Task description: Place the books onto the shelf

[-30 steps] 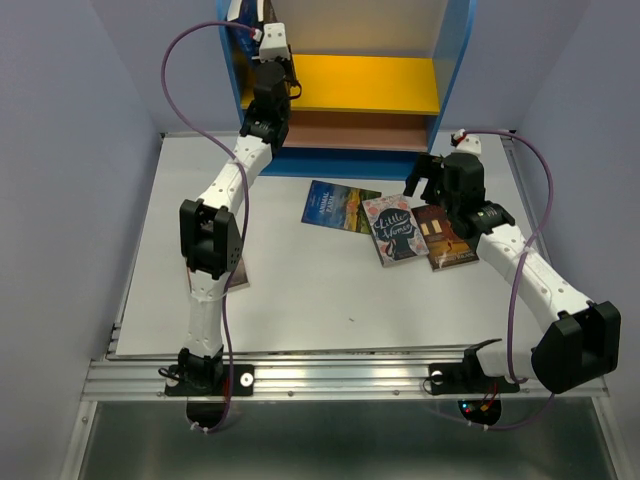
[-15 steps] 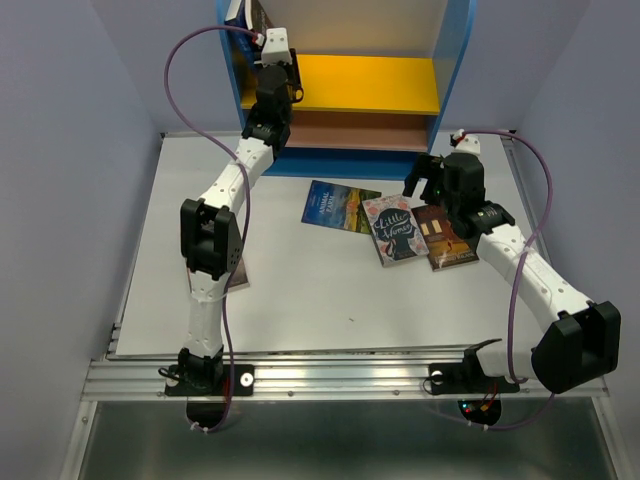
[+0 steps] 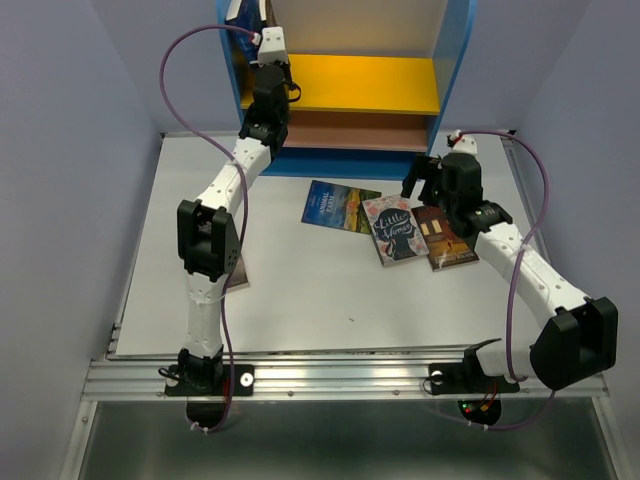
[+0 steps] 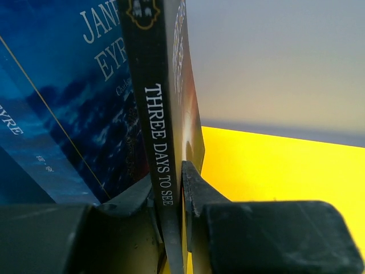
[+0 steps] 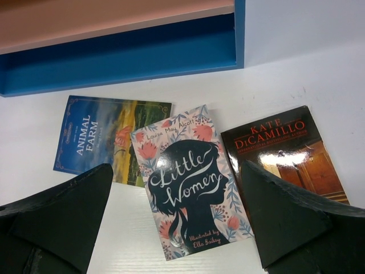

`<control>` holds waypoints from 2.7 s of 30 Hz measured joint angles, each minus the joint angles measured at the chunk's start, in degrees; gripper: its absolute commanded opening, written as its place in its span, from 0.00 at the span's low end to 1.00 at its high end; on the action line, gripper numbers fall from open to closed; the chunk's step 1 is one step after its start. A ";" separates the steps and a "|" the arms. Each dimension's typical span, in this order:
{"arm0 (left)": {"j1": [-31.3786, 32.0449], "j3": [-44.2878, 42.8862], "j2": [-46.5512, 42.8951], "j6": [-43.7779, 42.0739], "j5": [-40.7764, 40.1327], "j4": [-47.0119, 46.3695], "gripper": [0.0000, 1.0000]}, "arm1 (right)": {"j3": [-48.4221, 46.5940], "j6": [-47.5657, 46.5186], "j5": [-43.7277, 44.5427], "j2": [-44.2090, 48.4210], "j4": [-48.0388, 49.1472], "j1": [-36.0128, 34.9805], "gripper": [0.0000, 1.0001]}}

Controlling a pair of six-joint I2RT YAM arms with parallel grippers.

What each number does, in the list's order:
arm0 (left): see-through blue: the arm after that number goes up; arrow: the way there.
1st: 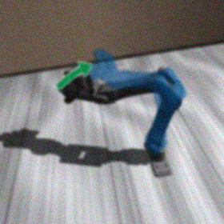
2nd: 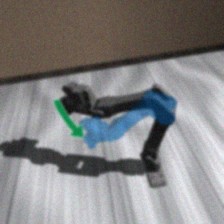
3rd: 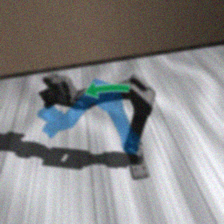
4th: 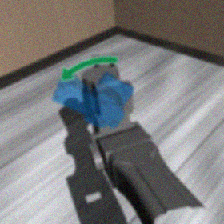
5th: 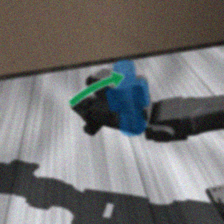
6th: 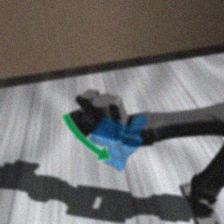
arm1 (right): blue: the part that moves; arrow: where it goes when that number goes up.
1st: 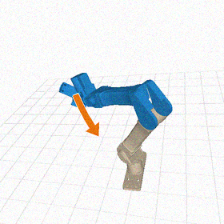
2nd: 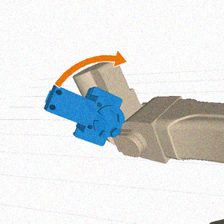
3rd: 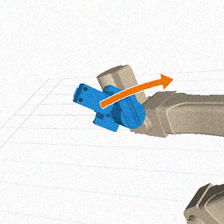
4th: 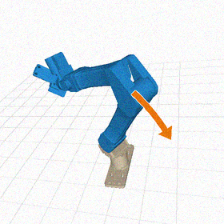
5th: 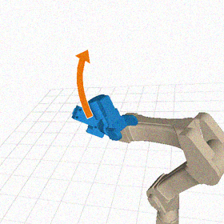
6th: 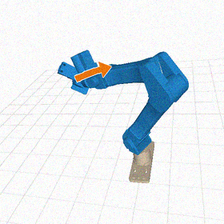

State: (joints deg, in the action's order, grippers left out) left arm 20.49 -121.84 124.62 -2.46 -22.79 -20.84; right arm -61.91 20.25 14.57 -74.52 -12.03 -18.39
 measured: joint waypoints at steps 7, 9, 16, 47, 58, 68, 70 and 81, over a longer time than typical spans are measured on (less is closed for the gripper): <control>-0.07 0.00 -0.52 -1.42 0.28 1.29 0.32 | 0.00 -0.17 -0.11 -0.22 -0.02 0.00 1.00; -0.11 0.00 -0.61 -1.64 0.24 1.57 0.33 | 0.00 -0.24 -0.15 -0.22 0.00 0.00 1.00; -0.33 -1.31 -0.63 -1.55 -0.55 3.61 0.51 | 0.00 -0.61 -0.92 -0.22 0.00 0.00 1.00; -0.63 9.40 -18.60 0.00 -1.27 13.77 0.99 | 0.00 -0.66 -5.20 -0.96 0.00 0.00 1.00; 0.46 33.29 -36.48 9.55 3.58 16.44 0.99 | -0.35 -2.08 -7.19 -4.20 -0.11 0.24 1.00; 3.23 59.41 -46.80 25.53 21.03 9.51 0.99 | -6.64 0.28 -15.80 -22.10 -2.10 5.95 1.00; 3.76 62.38 -44.41 28.63 25.66 7.82 0.99 | -8.28 0.55 -17.35 -26.21 -2.47 6.43 1.00; 10.71 62.53 -24.90 38.18 42.80 0.35 0.99 | -8.50 2.21 -24.76 -33.86 -2.32 7.19 1.00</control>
State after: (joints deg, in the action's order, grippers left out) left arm 31.20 -59.31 99.72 35.73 20.01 -20.49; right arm -70.41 22.46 -10.20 -108.38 -14.35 -11.20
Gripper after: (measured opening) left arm 0.989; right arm 0.998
